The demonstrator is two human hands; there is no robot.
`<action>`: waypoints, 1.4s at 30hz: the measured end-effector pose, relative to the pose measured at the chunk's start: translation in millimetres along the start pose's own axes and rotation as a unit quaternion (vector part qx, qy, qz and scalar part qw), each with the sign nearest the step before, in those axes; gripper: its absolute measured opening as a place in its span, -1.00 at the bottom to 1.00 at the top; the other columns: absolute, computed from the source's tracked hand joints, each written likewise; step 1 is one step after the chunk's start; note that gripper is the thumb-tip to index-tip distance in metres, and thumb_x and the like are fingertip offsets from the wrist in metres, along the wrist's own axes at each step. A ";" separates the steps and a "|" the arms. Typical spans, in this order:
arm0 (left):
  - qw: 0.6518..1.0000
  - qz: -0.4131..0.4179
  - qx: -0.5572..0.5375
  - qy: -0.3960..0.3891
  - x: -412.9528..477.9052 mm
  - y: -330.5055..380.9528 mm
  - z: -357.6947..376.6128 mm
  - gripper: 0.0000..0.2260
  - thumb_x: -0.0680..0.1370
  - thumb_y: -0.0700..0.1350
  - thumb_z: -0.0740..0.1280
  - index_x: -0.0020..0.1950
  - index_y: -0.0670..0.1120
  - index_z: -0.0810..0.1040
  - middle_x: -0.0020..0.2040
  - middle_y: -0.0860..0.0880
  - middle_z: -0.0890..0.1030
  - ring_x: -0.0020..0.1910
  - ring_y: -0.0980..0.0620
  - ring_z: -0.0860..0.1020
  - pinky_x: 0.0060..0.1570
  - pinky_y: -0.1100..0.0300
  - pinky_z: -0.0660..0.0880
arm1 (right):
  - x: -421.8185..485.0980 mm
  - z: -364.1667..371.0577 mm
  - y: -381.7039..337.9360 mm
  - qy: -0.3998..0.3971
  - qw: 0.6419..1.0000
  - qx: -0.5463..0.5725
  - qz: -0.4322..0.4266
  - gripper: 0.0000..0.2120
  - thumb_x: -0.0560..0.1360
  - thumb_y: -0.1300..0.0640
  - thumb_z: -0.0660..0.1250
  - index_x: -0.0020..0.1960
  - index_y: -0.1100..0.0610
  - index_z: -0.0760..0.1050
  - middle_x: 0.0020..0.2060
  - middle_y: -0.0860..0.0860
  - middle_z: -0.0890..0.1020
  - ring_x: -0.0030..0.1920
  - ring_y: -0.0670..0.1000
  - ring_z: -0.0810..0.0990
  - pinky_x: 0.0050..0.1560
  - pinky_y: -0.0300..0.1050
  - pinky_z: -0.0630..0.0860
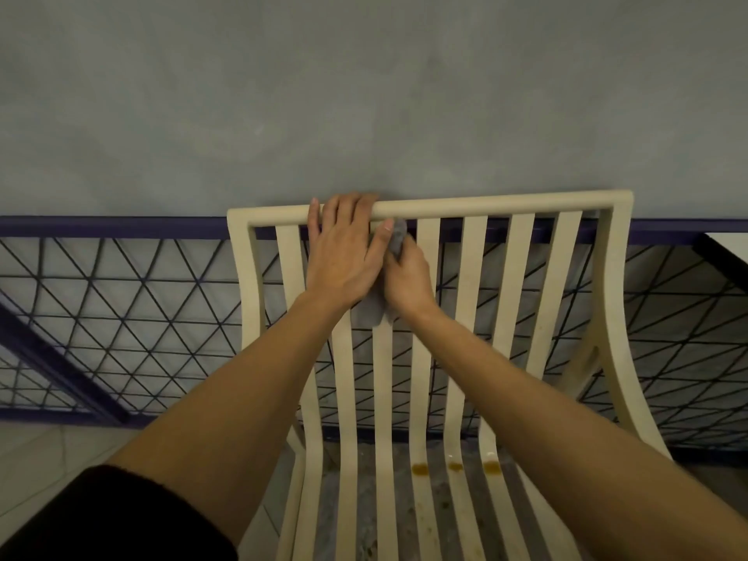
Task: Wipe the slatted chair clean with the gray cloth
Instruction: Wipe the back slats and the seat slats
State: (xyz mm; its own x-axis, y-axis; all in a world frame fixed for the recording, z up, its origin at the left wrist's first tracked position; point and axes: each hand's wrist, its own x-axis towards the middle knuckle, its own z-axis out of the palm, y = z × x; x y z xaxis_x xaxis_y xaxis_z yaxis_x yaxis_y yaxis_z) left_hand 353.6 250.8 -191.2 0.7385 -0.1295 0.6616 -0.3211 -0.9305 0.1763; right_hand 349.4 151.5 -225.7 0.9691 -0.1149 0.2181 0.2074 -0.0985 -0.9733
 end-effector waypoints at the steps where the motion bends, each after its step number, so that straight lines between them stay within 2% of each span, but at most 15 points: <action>1: 1.000 -0.001 0.000 -0.002 0.3 0.3 0.1 -0.51 0.61 0.17 -0.06 0.40 -0.03 0.37 0.34 -0.03 0.42 0.41 -0.04 0.27 0.50 -0.04 -0.10 | 6.1 -0.1 -7.0 0.006 1.000 0.008 -0.011 -0.74 0.64 0.02 0.14 0.21 0.15 0.45 0.00 0.06 0.64 -0.02 -0.05 0.62 -0.03 -0.20 0.55; 6: 1.000 -0.002 0.000 -0.008 1.4 -0.8 1.6 -0.54 0.62 0.17 -0.03 0.39 -0.03 0.37 0.35 -0.03 0.41 0.41 -0.04 0.26 0.50 -0.05 -0.11 | -7.2 4.9 15.8 0.003 0.998 0.051 -0.029 -0.79 0.65 0.07 0.14 0.23 0.09 0.43 0.05 0.06 0.63 0.05 -0.05 0.61 0.08 -0.17 0.57; 9: 1.000 0.007 -0.003 -0.002 -0.1 -2.3 2.5 -0.54 0.61 0.16 -0.02 0.38 -0.04 0.38 0.33 -0.03 0.42 0.39 -0.05 0.28 0.49 -0.05 -0.11 | -29.5 12.2 49.7 0.019 0.997 0.072 -0.003 -0.85 0.65 0.15 0.14 0.16 0.13 0.44 -0.02 0.10 0.63 0.00 0.00 0.62 0.04 -0.11 0.59; 12: 1.000 0.015 0.006 0.010 -0.6 -2.8 5.0 -0.57 0.62 0.14 0.04 0.38 -0.05 0.39 0.31 -0.04 0.43 0.38 -0.07 0.29 0.48 -0.06 -0.09 | -49.0 16.8 72.7 0.032 0.997 0.069 0.022 -0.87 0.65 0.22 0.12 0.12 0.21 0.42 -0.07 0.11 0.59 -0.06 -0.01 0.58 -0.08 -0.32 0.53; 15: 0.999 0.018 0.023 0.019 -1.1 -4.2 8.7 -0.57 0.61 0.13 0.09 0.40 -0.05 0.38 0.32 -0.05 0.43 0.38 -0.08 0.30 0.48 -0.07 -0.08 | -60.4 18.2 88.8 0.040 0.996 0.064 0.041 -0.86 0.65 0.21 0.12 0.13 0.21 0.42 -0.08 0.08 0.58 -0.11 -0.10 0.56 -0.12 -0.34 0.50; 18: 0.998 0.023 0.047 0.025 -1.9 -5.4 11.6 -0.57 0.60 0.11 0.13 0.40 -0.05 0.36 0.32 -0.06 0.41 0.38 -0.08 0.29 0.48 -0.07 -0.07 | -72.6 20.4 104.1 0.040 0.996 0.059 0.059 -0.81 0.66 0.21 0.12 0.22 0.21 0.41 -0.10 -0.05 0.56 -0.15 -0.28 0.54 -0.14 -0.44 0.46; 20: 0.997 0.027 0.061 0.027 -2.1 -5.7 13.5 -0.56 0.58 0.12 0.14 0.41 -0.04 0.34 0.33 -0.06 0.41 0.39 -0.09 0.29 0.48 -0.07 -0.06 | -79.3 21.0 115.0 0.042 0.995 0.055 0.068 -0.82 0.66 0.20 0.12 0.22 0.16 0.40 -0.07 -0.06 0.56 -0.12 -0.27 0.54 -0.10 -0.40 0.48; 23: 0.995 0.033 0.084 0.031 -2.8 -7.5 16.9 -0.53 0.58 0.16 0.14 0.43 -0.02 0.32 0.36 -0.05 0.39 0.40 -0.09 0.28 0.49 -0.06 -0.08 | -86.4 22.4 126.1 0.037 0.995 0.054 0.080 -0.90 0.65 0.18 0.13 0.11 0.05 0.39 -0.10 -0.06 0.56 -0.14 -0.24 0.53 -0.12 -0.33 0.48; 28: 0.993 0.039 0.098 0.046 -4.5 -9.7 21.9 -0.50 0.60 0.19 0.10 0.47 -0.03 0.27 0.42 -0.07 0.35 0.47 -0.09 0.23 0.50 -0.08 -0.09 | -93.6 20.1 134.2 0.037 0.995 0.036 0.091 -0.78 0.65 0.18 0.12 0.27 0.19 0.37 -0.08 -0.11 0.54 -0.11 -0.27 0.53 -0.13 -0.49 0.44; 32: 0.994 0.033 0.096 0.052 -16.2 -2.3 28.6 -0.39 0.58 0.17 0.15 0.56 -0.08 0.15 0.53 -0.11 0.22 0.54 -0.13 0.11 0.51 -0.15 -0.05 | -99.2 18.9 145.4 0.023 0.994 0.037 0.099 -0.82 0.66 0.19 0.11 0.24 0.13 0.36 -0.07 0.01 0.55 -0.14 -0.21 0.53 -0.19 -0.46 0.44; 35: 0.995 0.026 0.088 0.047 -28.1 1.4 33.0 -0.34 0.57 0.13 0.19 0.59 -0.08 0.05 0.58 -0.11 0.10 0.56 -0.14 0.02 0.51 -0.15 -0.01 | -106.2 20.2 157.4 0.025 0.994 0.032 0.104 -0.82 0.66 0.17 0.12 0.23 0.13 0.39 -0.02 0.01 0.56 -0.07 -0.21 0.54 -0.10 -0.44 0.47; 39: 0.994 0.009 0.090 0.058 -26.5 1.6 32.9 -0.35 0.57 0.13 0.20 0.58 -0.06 0.09 0.57 -0.10 0.13 0.56 -0.14 0.05 0.50 -0.17 0.01 | -114.5 22.0 168.4 0.023 0.993 0.019 0.118 -0.87 0.66 0.18 0.12 0.18 0.11 0.38 -0.05 -0.07 0.55 -0.09 -0.28 0.54 -0.05 -0.43 0.49; 42: 0.995 -0.008 0.084 0.048 -26.3 7.3 34.5 -0.35 0.56 0.12 0.22 0.58 -0.05 0.08 0.58 -0.08 0.12 0.56 -0.12 0.04 0.49 -0.17 0.02 | -119.8 21.9 173.1 0.028 0.992 0.009 0.125 -0.79 0.66 0.19 0.11 0.24 0.24 0.38 -0.05 -0.05 0.55 -0.13 -0.36 0.53 -0.11 -0.50 0.45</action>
State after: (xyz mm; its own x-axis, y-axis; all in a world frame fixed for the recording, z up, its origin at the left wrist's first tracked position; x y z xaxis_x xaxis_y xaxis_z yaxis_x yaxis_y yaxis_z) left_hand 352.3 235.6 -232.4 0.6798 -0.0875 0.7282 -0.1990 -0.9776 0.0683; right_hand 272.2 169.9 -421.8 0.9816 -0.1888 -0.0269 -0.0356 -0.0428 -0.9984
